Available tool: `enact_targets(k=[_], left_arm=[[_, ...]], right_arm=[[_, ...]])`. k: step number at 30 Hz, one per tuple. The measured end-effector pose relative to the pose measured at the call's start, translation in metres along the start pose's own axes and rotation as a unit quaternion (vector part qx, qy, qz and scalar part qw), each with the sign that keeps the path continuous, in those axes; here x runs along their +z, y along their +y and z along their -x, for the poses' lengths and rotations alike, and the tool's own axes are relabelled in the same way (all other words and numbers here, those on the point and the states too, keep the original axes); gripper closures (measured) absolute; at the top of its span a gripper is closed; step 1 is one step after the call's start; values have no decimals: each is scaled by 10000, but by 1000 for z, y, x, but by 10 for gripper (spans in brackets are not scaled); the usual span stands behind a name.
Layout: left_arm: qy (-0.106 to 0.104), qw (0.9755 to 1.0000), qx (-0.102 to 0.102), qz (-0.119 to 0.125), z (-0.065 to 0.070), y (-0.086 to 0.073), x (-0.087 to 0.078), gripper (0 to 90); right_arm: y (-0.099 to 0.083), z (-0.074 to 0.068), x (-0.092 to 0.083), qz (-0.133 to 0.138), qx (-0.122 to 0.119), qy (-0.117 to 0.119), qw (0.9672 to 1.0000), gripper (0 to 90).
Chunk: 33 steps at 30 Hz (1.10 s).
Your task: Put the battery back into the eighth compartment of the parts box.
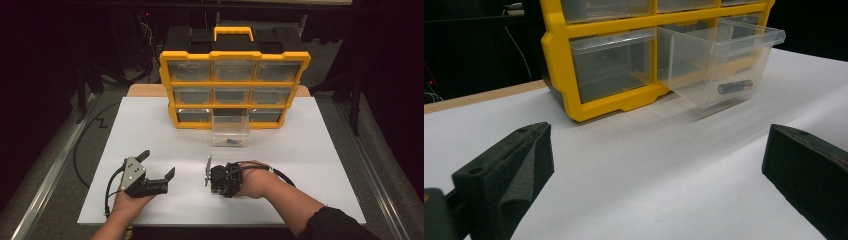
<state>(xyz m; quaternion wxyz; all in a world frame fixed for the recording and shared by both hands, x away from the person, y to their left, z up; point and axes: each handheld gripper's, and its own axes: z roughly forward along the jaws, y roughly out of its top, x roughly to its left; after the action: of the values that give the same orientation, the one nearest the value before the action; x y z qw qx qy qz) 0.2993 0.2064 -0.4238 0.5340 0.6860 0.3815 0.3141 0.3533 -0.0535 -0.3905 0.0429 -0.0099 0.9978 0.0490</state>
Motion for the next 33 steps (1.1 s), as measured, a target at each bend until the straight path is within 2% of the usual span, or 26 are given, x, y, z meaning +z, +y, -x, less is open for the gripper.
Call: enact_targets(k=[17,33], left_arm=[[-6,10000,4,2,0,0,0,11],[2,10000,-8,22,0,0,0,11]], right_arm=[[4,-2,8,-85,-81,92,9999,786],[-5,2,-4,-61,19,99,9999,790]])
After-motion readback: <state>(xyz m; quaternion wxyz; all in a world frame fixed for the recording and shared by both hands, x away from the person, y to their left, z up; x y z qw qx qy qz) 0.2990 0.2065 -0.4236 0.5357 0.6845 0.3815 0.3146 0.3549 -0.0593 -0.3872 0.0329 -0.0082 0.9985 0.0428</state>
